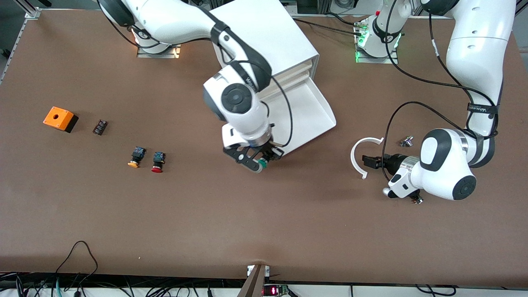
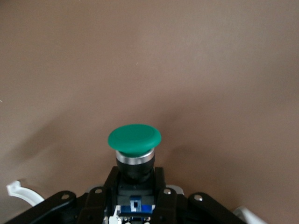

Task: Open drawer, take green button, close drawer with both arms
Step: 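Lift the green button out with the right gripper while the left gripper releases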

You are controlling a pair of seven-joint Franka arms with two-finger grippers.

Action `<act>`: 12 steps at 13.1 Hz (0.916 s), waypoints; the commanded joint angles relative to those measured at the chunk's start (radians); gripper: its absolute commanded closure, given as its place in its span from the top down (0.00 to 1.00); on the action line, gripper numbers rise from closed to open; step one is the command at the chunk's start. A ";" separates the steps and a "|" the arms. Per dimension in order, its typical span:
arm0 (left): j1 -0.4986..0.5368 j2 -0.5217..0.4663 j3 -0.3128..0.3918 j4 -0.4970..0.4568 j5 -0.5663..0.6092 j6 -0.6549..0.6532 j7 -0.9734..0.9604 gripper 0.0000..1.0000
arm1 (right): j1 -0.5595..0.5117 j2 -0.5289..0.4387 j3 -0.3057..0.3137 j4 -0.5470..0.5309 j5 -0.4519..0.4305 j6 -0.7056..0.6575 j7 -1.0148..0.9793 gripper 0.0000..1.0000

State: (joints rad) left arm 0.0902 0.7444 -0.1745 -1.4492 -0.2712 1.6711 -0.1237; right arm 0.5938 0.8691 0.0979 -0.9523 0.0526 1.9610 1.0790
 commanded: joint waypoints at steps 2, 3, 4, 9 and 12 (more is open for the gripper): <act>-0.024 -0.025 -0.008 -0.054 -0.042 0.016 -0.198 1.00 | -0.121 -0.032 0.020 -0.049 0.023 -0.106 -0.392 0.00; -0.050 -0.030 -0.008 -0.050 -0.040 0.016 -0.276 1.00 | -0.149 -0.051 0.019 -0.087 0.023 -0.109 -0.468 0.00; -0.078 -0.034 -0.006 -0.046 -0.033 0.018 -0.347 1.00 | -0.178 -0.077 0.017 -0.144 0.021 -0.097 -0.528 0.00; -0.279 -0.063 -0.008 -0.056 0.162 0.097 -0.667 0.98 | -0.226 -0.298 -0.069 -0.694 0.013 0.285 -0.830 0.00; -0.342 -0.074 -0.006 -0.057 0.165 0.116 -0.793 0.94 | -0.227 -0.341 -0.121 -0.859 0.018 0.394 -0.893 0.00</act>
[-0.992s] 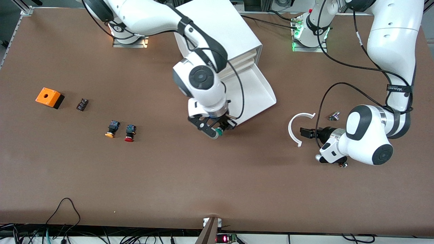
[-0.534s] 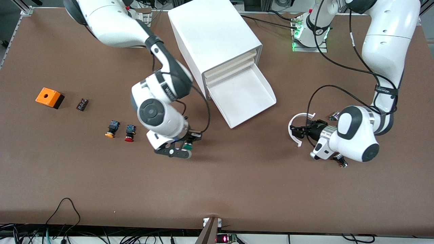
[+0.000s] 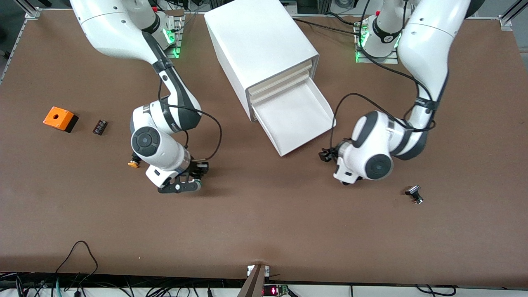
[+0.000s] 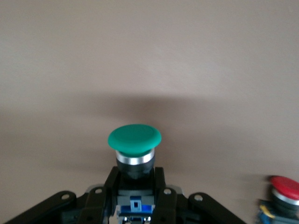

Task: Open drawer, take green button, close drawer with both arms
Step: 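Carry the green button beside the red button with the right gripper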

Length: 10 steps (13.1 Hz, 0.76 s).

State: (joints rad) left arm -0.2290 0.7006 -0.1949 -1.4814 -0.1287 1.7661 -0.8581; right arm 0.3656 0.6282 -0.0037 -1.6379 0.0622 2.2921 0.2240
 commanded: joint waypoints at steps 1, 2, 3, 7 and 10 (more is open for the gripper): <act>-0.023 -0.044 0.011 -0.060 0.021 0.057 -0.061 0.94 | 0.001 -0.104 -0.033 -0.190 0.008 0.063 -0.038 0.00; -0.023 -0.082 0.009 -0.132 0.023 0.134 -0.061 0.95 | 0.001 -0.104 -0.036 -0.198 0.011 0.058 -0.038 0.00; -0.024 -0.128 0.008 -0.228 0.023 0.239 -0.058 0.96 | -0.001 -0.104 -0.036 -0.212 0.013 0.056 -0.037 0.00; -0.033 -0.176 0.005 -0.335 0.044 0.369 -0.050 0.97 | -0.031 -0.093 -0.039 -0.253 0.013 0.055 -0.048 0.00; -0.042 -0.174 0.005 -0.350 0.044 0.371 -0.058 0.96 | -0.045 -0.082 -0.039 -0.253 0.013 0.052 -0.048 0.14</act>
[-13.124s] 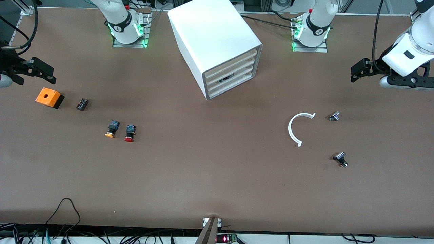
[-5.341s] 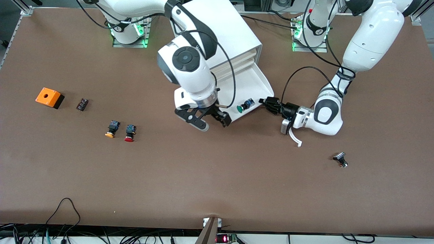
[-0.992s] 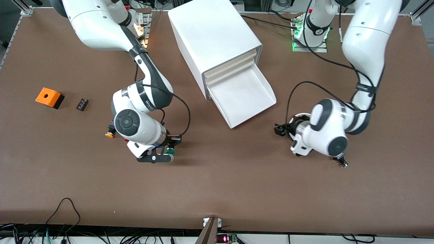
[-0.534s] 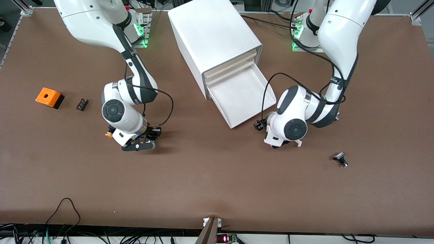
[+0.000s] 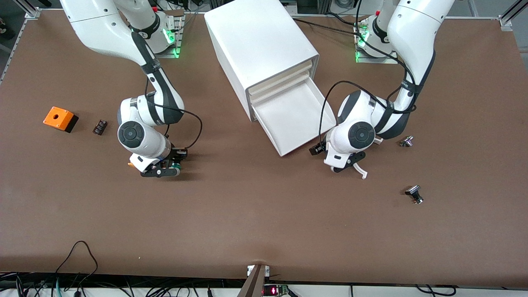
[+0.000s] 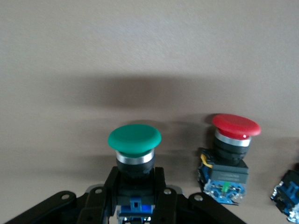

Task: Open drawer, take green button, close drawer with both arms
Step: 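Carry the green button beside the red button with the right gripper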

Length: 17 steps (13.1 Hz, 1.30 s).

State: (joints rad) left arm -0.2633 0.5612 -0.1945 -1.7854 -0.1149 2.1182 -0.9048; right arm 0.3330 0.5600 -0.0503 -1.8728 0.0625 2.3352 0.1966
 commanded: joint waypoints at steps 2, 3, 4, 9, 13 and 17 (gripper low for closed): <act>-0.010 -0.034 0.003 -0.054 0.031 0.020 -0.013 0.96 | -0.020 -0.005 0.007 -0.017 0.013 0.009 -0.020 0.73; -0.011 -0.035 0.000 -0.064 0.031 0.020 -0.014 0.96 | -0.034 0.000 0.009 -0.014 0.013 0.009 -0.020 0.90; -0.013 -0.035 -0.012 -0.071 0.029 0.019 -0.016 0.96 | -0.040 0.000 0.009 -0.011 0.013 0.009 -0.023 0.98; -0.010 -0.035 -0.106 -0.091 -0.028 0.009 -0.051 0.97 | -0.040 -0.028 0.006 0.182 0.013 -0.167 -0.017 0.99; -0.013 -0.037 -0.148 -0.118 -0.032 0.009 -0.055 0.97 | -0.092 -0.070 -0.006 0.316 0.011 -0.301 -0.046 0.99; -0.016 -0.037 -0.183 -0.137 -0.034 0.011 -0.085 0.97 | -0.126 -0.199 -0.057 0.317 0.010 -0.377 -0.160 0.99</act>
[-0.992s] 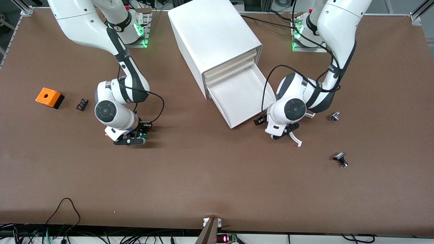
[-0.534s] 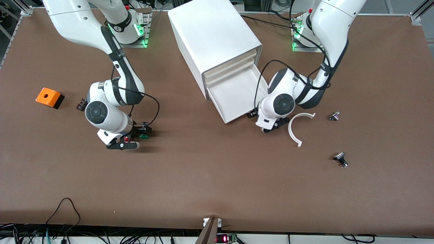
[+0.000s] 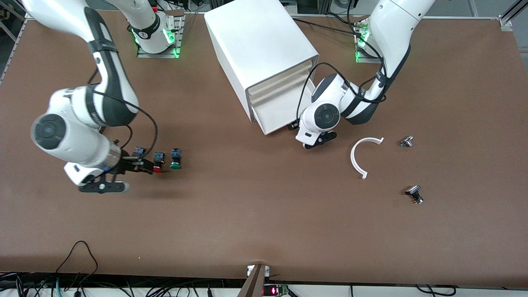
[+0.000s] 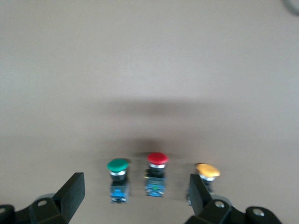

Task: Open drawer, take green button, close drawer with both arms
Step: 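Push the drawer shut with the left gripper while the right gripper withdraws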

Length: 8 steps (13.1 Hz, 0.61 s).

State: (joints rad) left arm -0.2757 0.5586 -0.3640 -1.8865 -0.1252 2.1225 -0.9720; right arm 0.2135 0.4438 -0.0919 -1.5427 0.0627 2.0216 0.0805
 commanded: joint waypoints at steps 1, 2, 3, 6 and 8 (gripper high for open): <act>-0.003 -0.034 -0.021 -0.037 -0.024 0.005 -0.020 0.96 | -0.006 -0.126 -0.023 -0.013 0.009 -0.098 -0.044 0.99; -0.003 -0.034 -0.027 -0.042 -0.024 0.004 -0.042 0.96 | -0.006 -0.163 -0.026 -0.013 0.005 -0.144 -0.041 0.99; -0.002 -0.034 -0.053 -0.045 -0.024 0.004 -0.068 0.96 | -0.006 -0.196 -0.028 -0.013 -0.004 -0.171 -0.041 0.99; -0.011 -0.034 -0.081 -0.046 -0.024 0.005 -0.109 0.96 | -0.006 -0.273 -0.028 -0.013 -0.006 -0.250 -0.039 0.99; -0.020 -0.032 -0.096 -0.046 -0.022 0.005 -0.123 0.96 | -0.003 -0.302 -0.037 -0.013 -0.004 -0.277 -0.034 0.99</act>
State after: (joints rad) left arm -0.2832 0.5575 -0.4459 -1.9086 -0.1254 2.1224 -1.0774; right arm 0.2072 0.1765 -0.1212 -1.5373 0.0620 1.7704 0.0557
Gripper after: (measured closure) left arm 0.035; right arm 0.004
